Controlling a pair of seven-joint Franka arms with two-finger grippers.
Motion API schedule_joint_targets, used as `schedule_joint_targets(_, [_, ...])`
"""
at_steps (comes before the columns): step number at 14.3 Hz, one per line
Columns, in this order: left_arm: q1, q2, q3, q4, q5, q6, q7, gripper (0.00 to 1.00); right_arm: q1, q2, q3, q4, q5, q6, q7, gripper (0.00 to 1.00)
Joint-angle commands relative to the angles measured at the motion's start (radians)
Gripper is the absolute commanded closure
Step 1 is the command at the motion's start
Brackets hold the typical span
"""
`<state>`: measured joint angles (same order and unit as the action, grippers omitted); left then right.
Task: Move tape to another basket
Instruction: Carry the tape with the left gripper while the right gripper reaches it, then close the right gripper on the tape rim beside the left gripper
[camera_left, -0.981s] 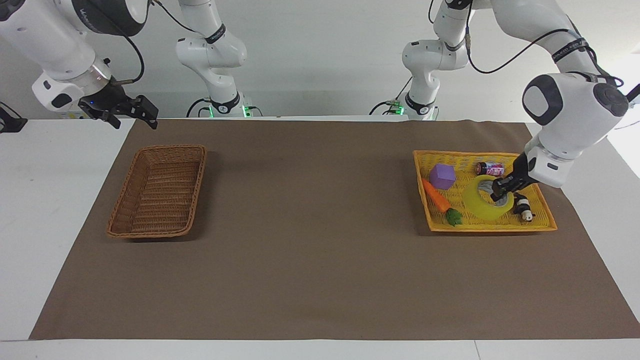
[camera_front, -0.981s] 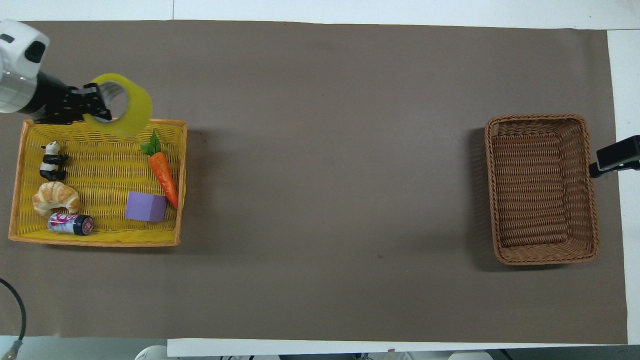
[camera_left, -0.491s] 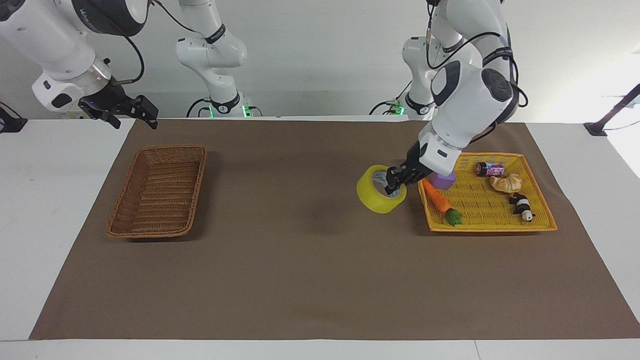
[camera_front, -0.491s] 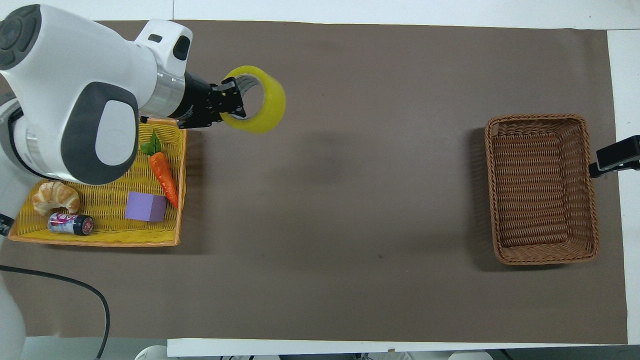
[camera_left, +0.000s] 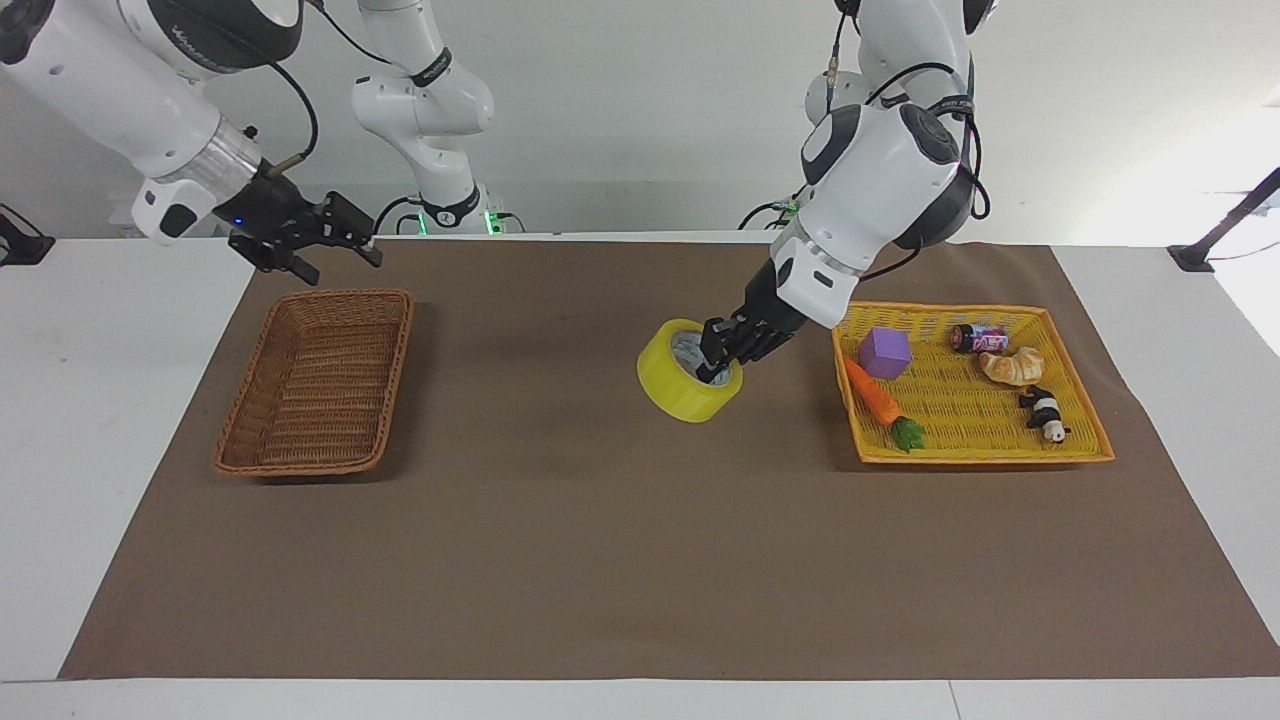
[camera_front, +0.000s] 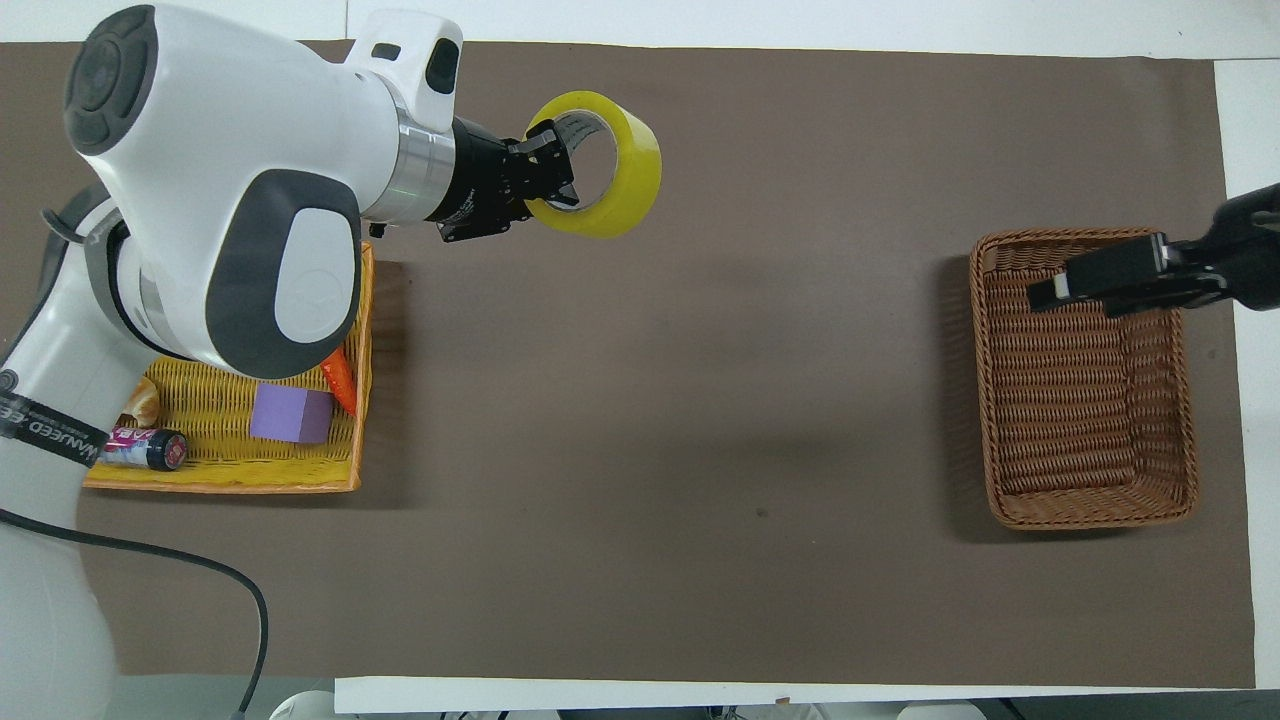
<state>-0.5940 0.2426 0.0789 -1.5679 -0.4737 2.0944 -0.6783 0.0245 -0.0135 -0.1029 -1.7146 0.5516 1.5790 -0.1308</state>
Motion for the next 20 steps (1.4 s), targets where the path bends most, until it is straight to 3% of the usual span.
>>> schedule_joint_targets(1, [-0.003,0.012,0.012,0.02,-0.002,-0.056,0.002,1.0,0.053,0.049,0.003,-0.034,0.224,0.122,-0.023,0.0])
schedule_joint_targets(6, [-0.006,0.004,0.012,0.005,0.0,-0.059,0.002,1.0,0.248,0.102,0.003,-0.114,0.553,0.43,-0.023,0.0])
schedule_joint_targets(9, [-0.006,0.003,0.012,-0.006,0.0,-0.059,0.002,1.0,0.34,0.132,0.003,-0.117,0.6,0.53,-0.007,0.0])
schedule_joint_targets(14, [-0.006,-0.009,0.013,-0.032,0.001,-0.074,0.002,1.0,0.383,0.148,0.003,-0.117,0.675,0.622,0.023,0.0])
schedule_joint_targets(20, [-0.006,-0.02,0.012,-0.05,0.026,-0.079,0.005,0.99,0.446,0.234,0.003,-0.065,0.715,0.727,0.016,0.01])
